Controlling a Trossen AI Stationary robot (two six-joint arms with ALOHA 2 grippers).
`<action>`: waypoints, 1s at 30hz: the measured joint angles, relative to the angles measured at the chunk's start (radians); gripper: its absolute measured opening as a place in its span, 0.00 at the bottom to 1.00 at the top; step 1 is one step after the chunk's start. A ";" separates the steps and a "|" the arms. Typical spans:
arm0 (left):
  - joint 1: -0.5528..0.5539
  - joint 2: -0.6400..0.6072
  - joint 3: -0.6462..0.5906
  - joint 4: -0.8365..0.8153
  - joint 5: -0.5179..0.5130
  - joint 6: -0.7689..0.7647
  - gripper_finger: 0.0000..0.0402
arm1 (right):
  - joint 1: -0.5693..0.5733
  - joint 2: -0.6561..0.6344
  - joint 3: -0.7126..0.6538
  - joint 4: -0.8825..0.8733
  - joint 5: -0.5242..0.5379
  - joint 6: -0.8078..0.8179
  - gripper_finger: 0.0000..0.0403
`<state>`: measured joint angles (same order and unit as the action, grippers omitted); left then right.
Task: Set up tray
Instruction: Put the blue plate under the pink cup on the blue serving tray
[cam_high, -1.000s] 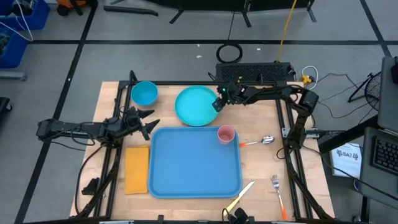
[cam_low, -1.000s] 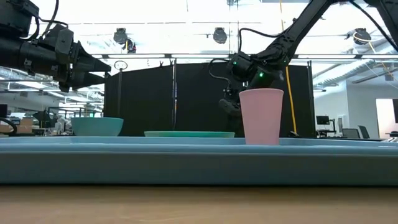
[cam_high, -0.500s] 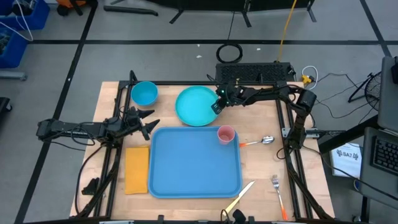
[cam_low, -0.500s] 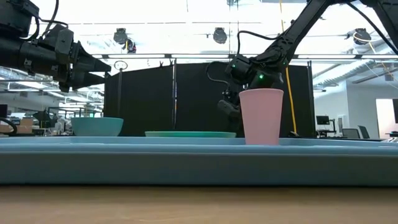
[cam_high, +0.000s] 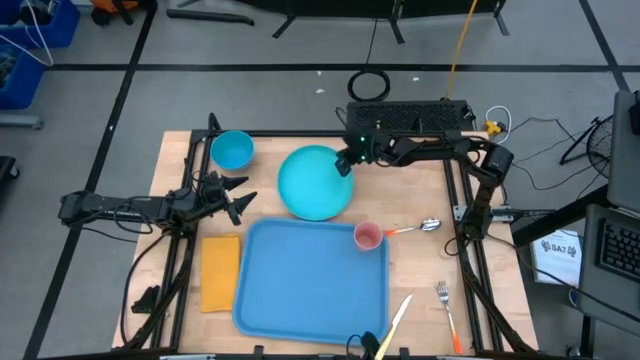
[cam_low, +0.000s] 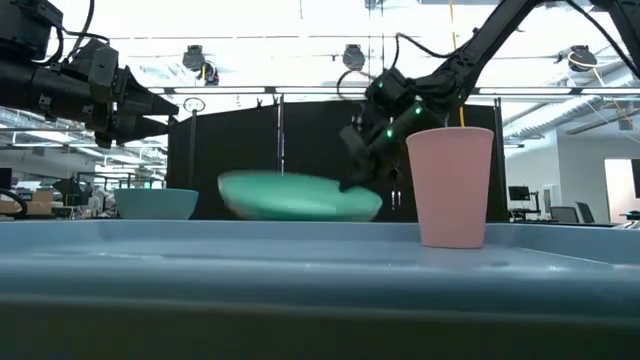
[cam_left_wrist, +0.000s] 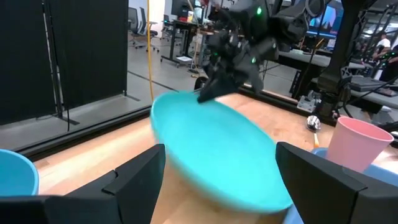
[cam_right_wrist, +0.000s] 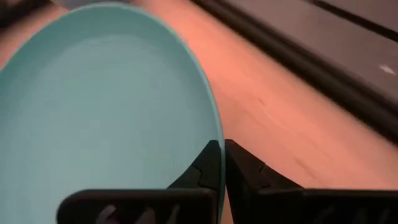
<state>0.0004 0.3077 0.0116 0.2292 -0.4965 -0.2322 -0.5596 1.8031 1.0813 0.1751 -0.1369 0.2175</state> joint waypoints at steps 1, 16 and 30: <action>0.000 0.000 0.000 0.000 0.000 0.000 0.77 | 0.000 -0.013 0.000 0.011 -0.021 0.003 0.00; 0.000 0.000 0.000 -0.001 0.000 0.012 0.77 | 0.369 -0.366 0.001 -0.131 -0.269 0.031 0.00; 0.000 0.000 0.000 0.008 0.000 -0.004 0.77 | 0.910 -0.203 0.000 -0.255 0.462 0.039 0.00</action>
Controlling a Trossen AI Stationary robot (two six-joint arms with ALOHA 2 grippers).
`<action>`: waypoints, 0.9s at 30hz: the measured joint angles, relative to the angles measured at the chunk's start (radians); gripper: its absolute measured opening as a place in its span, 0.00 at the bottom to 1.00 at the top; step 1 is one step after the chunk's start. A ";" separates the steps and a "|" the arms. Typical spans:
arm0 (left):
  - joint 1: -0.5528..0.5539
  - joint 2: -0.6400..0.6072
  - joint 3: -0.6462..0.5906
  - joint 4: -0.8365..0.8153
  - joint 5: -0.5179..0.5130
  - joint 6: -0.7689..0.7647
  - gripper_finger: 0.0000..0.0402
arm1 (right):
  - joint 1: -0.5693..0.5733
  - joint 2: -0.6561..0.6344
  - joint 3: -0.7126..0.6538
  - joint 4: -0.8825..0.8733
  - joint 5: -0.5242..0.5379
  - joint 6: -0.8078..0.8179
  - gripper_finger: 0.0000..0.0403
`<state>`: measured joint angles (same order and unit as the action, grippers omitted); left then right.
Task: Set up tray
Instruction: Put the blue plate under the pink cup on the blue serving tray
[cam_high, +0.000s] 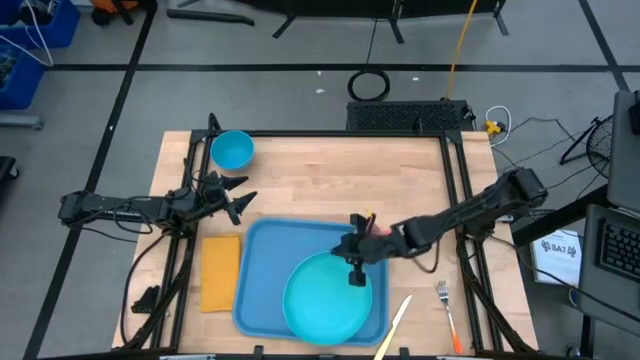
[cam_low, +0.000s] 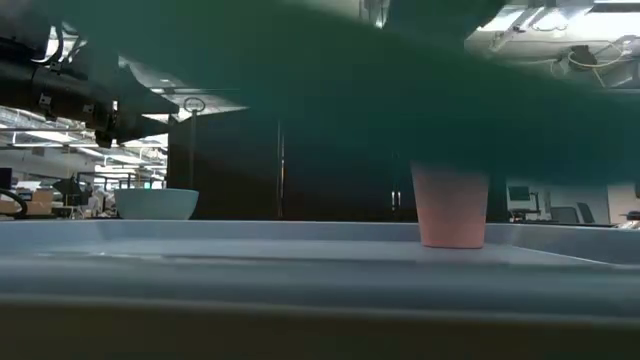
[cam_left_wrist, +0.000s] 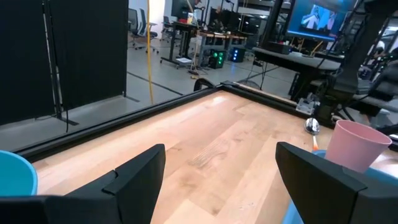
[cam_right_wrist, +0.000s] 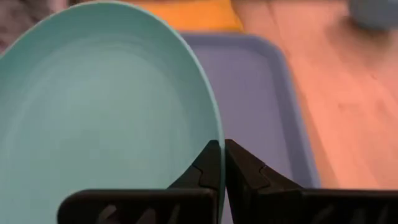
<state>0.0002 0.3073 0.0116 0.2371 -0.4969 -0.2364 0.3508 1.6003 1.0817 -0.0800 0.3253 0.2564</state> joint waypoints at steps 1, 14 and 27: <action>0.000 0.000 0.000 0.000 0.000 -0.005 0.77 | 0.001 0.021 0.000 -0.011 0.016 0.009 0.00; 0.000 0.000 0.000 -0.001 0.008 -0.025 0.77 | 0.016 0.107 0.002 -0.157 0.068 0.096 0.00; 0.000 0.000 0.000 -0.002 0.008 -0.021 0.77 | 0.016 0.110 0.000 -0.117 0.066 0.060 0.11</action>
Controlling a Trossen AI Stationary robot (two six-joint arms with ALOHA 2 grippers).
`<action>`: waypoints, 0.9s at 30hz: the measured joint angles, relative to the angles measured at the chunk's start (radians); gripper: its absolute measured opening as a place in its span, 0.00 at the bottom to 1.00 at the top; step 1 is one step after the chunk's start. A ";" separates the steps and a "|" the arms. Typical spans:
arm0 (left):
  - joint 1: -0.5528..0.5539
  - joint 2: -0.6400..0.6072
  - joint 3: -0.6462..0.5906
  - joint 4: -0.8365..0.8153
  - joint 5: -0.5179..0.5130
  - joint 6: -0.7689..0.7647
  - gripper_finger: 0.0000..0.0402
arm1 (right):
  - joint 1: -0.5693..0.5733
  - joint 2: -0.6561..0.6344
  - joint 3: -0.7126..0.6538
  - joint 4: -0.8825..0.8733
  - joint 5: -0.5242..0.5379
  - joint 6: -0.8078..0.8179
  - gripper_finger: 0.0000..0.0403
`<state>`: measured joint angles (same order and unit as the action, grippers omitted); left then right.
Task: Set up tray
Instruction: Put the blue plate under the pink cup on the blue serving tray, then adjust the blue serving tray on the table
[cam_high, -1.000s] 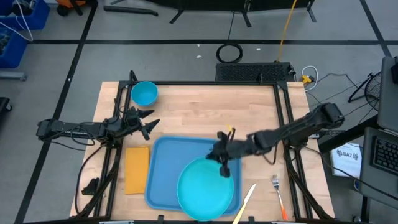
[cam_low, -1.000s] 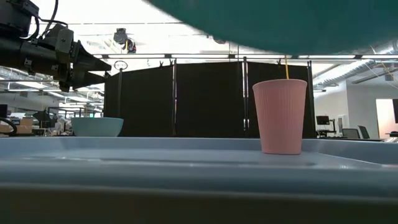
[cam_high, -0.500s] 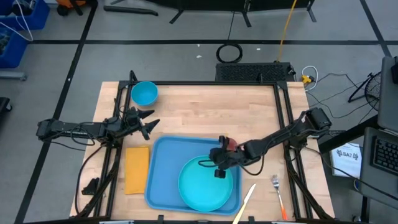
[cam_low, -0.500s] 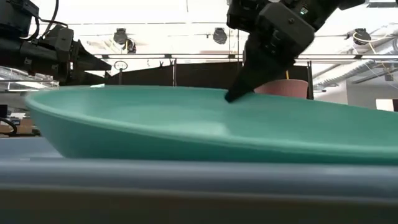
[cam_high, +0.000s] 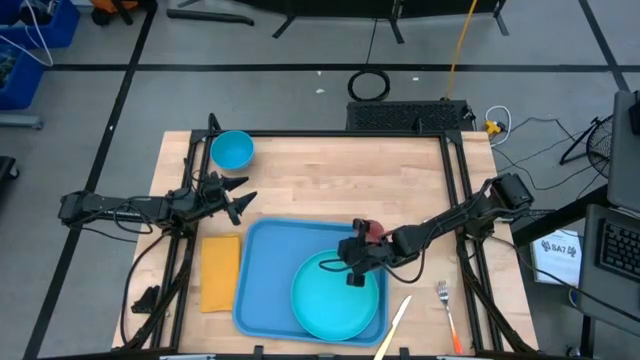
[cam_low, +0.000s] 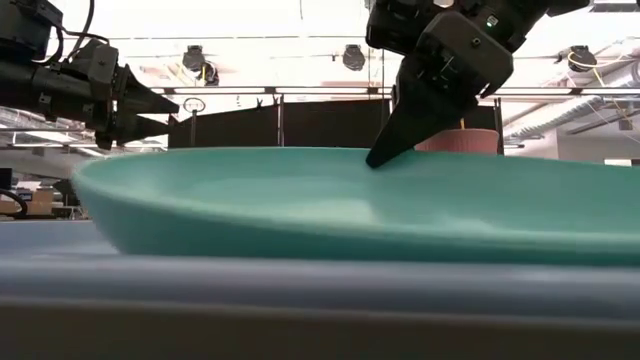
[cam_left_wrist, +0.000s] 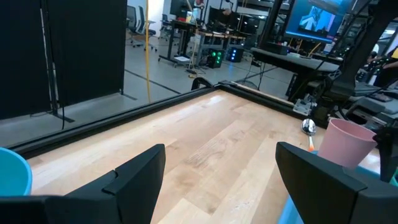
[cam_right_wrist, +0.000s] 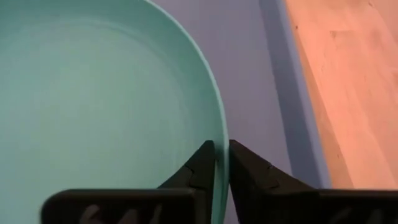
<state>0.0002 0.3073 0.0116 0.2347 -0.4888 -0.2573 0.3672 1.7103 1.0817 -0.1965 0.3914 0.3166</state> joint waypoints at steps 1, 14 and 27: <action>0.000 0.000 0.000 -0.001 0.000 0.000 0.77 | 0.000 0.000 0.000 0.003 0.000 0.000 0.13; 0.000 0.000 0.000 -0.009 0.000 0.000 0.77 | 0.000 0.000 0.000 0.023 -0.001 -0.017 0.30; 0.000 0.000 0.000 -0.021 -0.006 0.000 0.77 | 0.079 -0.032 0.067 -0.070 -0.157 -0.097 0.02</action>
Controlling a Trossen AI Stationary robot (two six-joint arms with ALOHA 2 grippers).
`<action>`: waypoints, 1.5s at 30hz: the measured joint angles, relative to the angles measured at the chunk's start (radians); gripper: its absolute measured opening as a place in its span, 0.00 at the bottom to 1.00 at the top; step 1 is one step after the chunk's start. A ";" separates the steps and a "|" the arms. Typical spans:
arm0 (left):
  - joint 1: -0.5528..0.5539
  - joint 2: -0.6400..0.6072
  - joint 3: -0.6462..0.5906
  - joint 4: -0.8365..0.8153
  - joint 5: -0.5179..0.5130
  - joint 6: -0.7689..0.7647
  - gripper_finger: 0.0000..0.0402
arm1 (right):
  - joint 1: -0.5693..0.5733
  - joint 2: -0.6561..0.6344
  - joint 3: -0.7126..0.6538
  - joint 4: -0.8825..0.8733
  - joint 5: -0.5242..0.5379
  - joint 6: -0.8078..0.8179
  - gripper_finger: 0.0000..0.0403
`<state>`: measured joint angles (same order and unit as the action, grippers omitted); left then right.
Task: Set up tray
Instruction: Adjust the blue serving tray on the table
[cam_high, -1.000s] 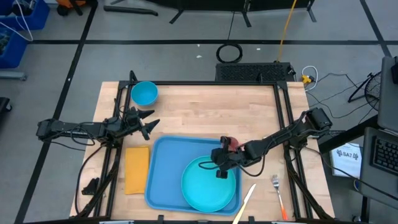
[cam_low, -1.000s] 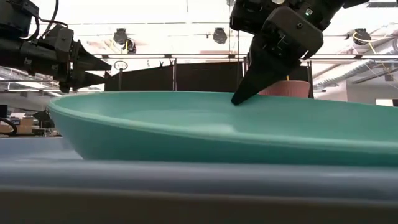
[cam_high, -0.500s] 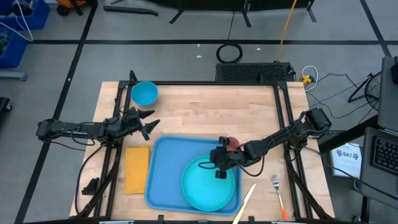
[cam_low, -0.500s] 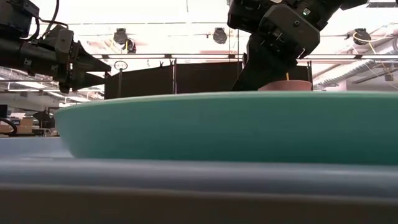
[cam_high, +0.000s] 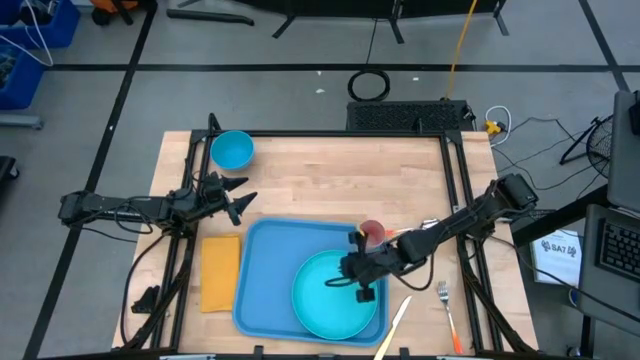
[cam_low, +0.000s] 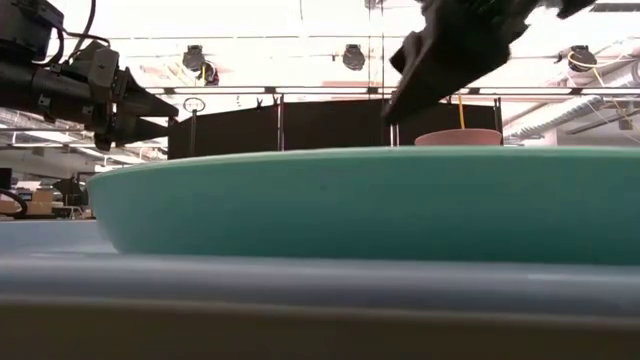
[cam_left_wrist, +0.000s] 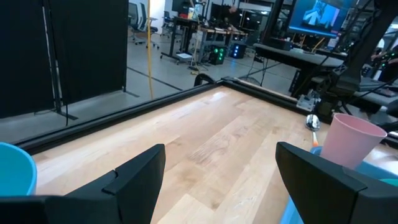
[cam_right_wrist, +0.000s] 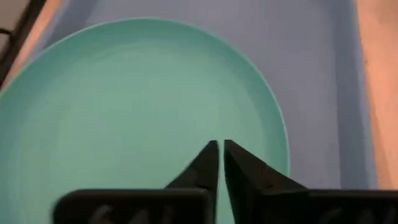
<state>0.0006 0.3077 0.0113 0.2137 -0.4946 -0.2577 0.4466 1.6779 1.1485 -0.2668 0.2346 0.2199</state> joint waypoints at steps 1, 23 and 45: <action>0.000 0.000 0.000 -0.003 0.000 0.000 0.77 | 0.008 -0.001 0.004 -0.023 -0.021 0.028 0.02; 0.000 0.000 0.000 -0.001 -0.001 -0.010 0.77 | 0.241 0.000 -0.048 -0.273 0.028 0.599 0.00; 0.000 0.000 0.000 -0.003 -0.002 -0.007 0.77 | 0.163 -0.002 -0.153 -0.259 0.025 0.578 0.00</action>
<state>0.0006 0.3074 0.0113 0.2108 -0.4961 -0.2652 0.6094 1.6756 0.9958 -0.5255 0.2593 0.7983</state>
